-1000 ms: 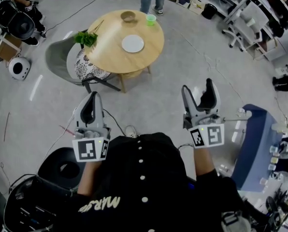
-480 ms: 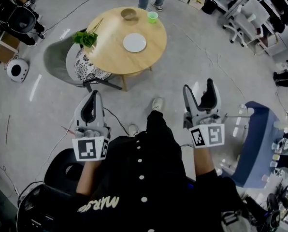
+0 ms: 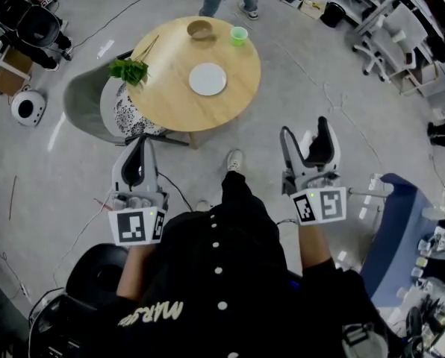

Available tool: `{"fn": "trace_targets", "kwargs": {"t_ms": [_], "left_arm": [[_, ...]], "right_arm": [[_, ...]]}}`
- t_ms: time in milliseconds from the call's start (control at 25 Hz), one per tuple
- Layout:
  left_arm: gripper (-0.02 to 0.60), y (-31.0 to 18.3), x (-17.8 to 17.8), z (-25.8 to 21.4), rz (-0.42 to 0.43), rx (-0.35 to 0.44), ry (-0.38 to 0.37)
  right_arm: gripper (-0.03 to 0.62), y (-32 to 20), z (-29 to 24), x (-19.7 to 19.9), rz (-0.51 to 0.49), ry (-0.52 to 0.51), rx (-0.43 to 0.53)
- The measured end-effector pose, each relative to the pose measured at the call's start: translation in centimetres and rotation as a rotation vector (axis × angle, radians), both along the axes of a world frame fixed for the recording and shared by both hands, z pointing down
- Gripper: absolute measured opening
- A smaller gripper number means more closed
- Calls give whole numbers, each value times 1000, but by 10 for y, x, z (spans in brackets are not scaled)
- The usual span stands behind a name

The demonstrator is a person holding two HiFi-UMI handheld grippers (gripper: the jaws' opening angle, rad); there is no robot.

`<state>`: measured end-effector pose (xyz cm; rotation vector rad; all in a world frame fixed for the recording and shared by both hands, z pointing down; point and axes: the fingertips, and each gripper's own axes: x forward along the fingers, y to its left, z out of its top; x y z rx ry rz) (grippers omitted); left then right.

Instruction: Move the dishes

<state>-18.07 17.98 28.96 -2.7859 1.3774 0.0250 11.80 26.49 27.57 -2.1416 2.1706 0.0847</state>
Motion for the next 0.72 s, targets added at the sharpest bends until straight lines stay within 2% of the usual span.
{"fn": "trace_targets", "kwargs": {"t_ms": [360,720], "left_arm": [[3,-85,87,-14,-12,10,-6],[3,-159,146,-21,-89,1,-13]], "right_arm": [[362,-88,-4,81,-35,-13,-7],[359,-185,-8,143,-114,-23,-19]]}}
